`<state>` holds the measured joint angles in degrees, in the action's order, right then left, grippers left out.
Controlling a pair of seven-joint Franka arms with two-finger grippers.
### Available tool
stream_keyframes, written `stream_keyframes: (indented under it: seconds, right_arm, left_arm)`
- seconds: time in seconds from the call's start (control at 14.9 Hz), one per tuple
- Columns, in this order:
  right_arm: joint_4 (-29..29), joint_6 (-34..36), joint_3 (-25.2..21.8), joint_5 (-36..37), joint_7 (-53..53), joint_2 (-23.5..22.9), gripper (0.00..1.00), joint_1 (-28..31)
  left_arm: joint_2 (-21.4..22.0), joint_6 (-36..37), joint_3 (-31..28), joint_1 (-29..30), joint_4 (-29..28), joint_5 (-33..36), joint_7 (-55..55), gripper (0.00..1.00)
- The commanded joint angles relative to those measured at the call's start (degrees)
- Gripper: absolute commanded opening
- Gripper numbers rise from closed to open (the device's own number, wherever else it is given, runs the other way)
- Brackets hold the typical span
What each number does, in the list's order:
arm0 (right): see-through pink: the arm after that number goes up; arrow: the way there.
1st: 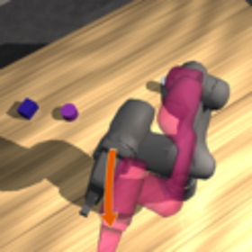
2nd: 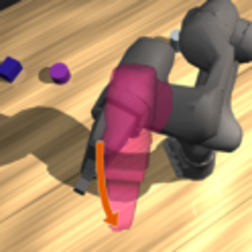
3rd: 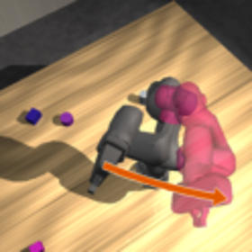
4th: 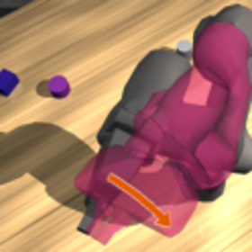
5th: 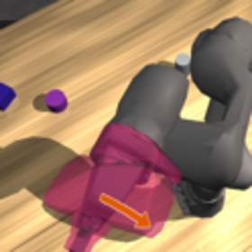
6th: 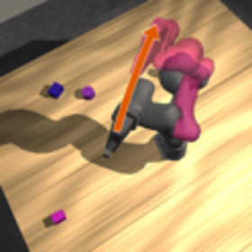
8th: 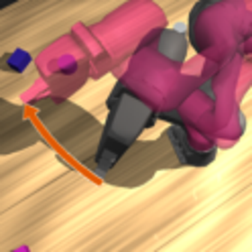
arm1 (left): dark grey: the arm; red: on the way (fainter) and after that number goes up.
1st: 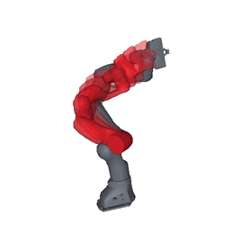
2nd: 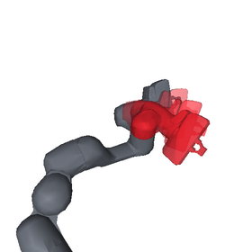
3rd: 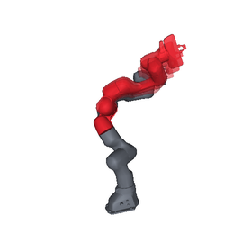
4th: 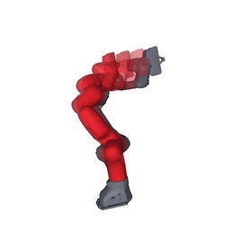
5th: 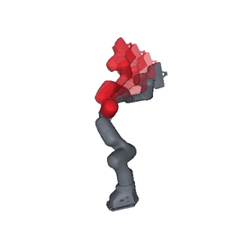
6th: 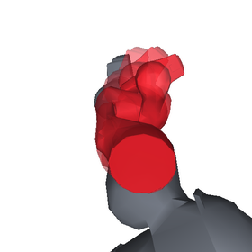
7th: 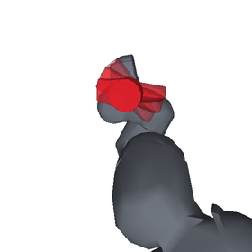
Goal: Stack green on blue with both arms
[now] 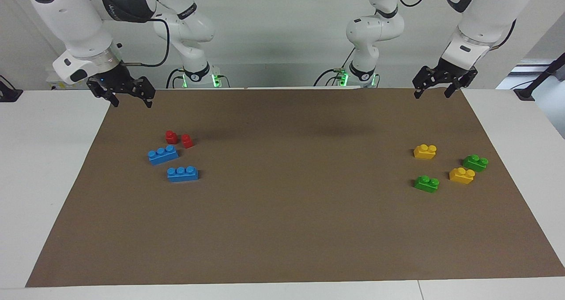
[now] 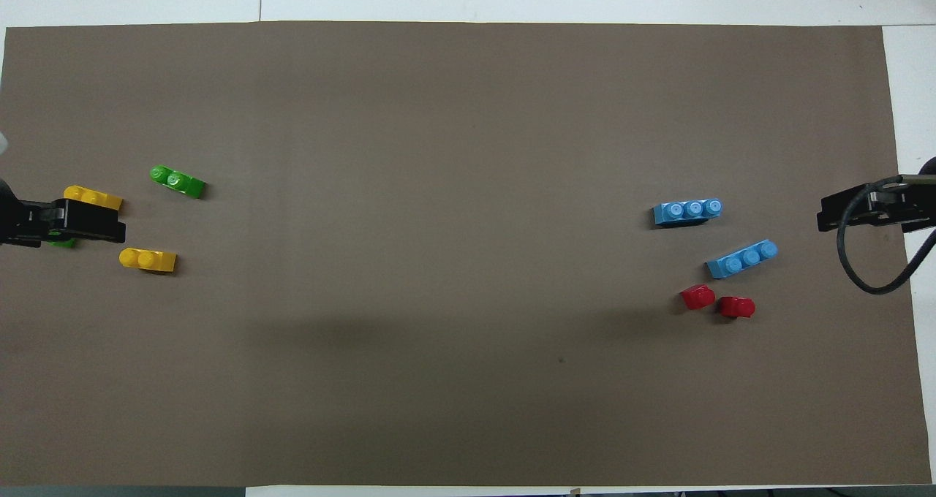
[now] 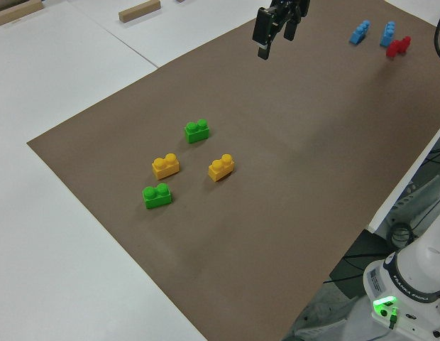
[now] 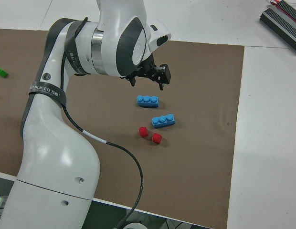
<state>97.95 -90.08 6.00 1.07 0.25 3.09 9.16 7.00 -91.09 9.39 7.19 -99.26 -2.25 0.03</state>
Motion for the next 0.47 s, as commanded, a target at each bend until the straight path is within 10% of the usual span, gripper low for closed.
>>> stream_keyframes:
  seconds: [0.0, 0.4]
  right_arm:
    - [-0.12, 0.96, 0.33, 0.34, 0.98, -0.01, 1.00, 0.42]
    - [-0.04, 0.26, 0.33, 0.07, 2.03, -0.01, 1.00, 1.03]
  left_arm:
    - [0.91, 1.00, -0.07, 0.28, 0.12, -1.17, -1.09, 1.00]
    - [0.91, 0.65, -0.16, 0.28, 0.12, -1.17, -0.91, 1.00]
